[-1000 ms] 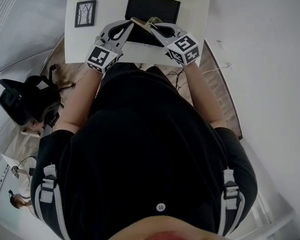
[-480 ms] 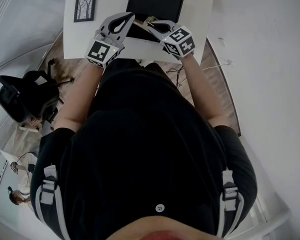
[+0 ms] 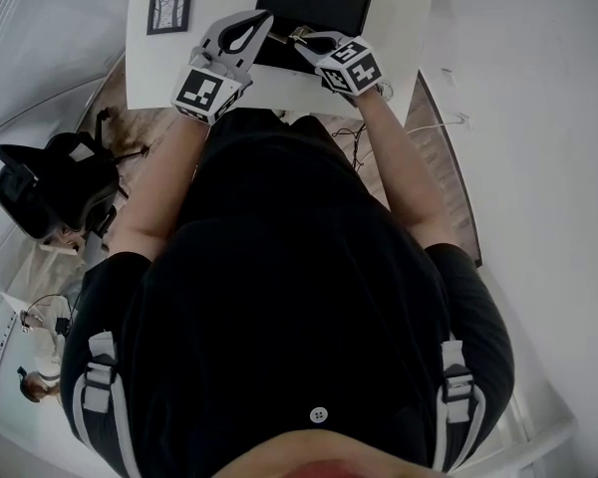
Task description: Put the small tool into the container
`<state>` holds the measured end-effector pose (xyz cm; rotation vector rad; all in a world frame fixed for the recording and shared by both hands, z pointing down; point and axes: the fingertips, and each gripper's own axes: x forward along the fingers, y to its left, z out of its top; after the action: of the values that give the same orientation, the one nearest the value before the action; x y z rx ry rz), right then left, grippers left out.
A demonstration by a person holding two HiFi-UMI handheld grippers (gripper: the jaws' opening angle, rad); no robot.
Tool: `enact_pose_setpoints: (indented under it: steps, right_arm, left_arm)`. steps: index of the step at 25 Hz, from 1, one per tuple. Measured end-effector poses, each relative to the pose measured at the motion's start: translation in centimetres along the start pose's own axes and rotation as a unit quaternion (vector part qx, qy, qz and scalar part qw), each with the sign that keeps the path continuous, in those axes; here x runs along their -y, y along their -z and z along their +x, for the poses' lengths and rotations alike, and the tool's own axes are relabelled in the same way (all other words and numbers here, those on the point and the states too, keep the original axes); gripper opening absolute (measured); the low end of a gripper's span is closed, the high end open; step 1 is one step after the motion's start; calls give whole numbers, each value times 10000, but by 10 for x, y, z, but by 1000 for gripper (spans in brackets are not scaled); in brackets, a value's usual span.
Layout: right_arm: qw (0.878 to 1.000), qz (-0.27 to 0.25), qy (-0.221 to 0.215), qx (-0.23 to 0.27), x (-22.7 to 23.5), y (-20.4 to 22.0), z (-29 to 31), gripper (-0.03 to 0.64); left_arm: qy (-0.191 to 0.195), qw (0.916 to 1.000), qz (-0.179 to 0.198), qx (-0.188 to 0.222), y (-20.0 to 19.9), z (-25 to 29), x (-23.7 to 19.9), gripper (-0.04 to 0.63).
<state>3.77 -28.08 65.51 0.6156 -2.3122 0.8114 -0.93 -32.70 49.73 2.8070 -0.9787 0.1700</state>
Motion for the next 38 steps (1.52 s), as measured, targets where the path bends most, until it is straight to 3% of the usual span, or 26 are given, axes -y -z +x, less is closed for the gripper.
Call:
enact_pose_setpoints:
  steps: [12, 22, 33, 38]
  right_arm:
    - [9996, 220, -2, -192, 12, 28, 32, 32]
    - [9980, 181, 319, -508, 27, 37, 39, 60]
    - [9929, -307, 779, -839, 38, 35, 24, 114]
    - [9940, -514, 813, -519, 28, 15, 2, 114]
  left_arm:
    - [32, 10000, 64, 0, -4, 2, 1, 6]
    - [45, 9999, 78, -58, -4, 10, -1, 6]
    - [99, 9997, 141, -157, -5, 18, 5, 6]
    - [90, 9996, 186, -186, -7, 19, 6, 6]
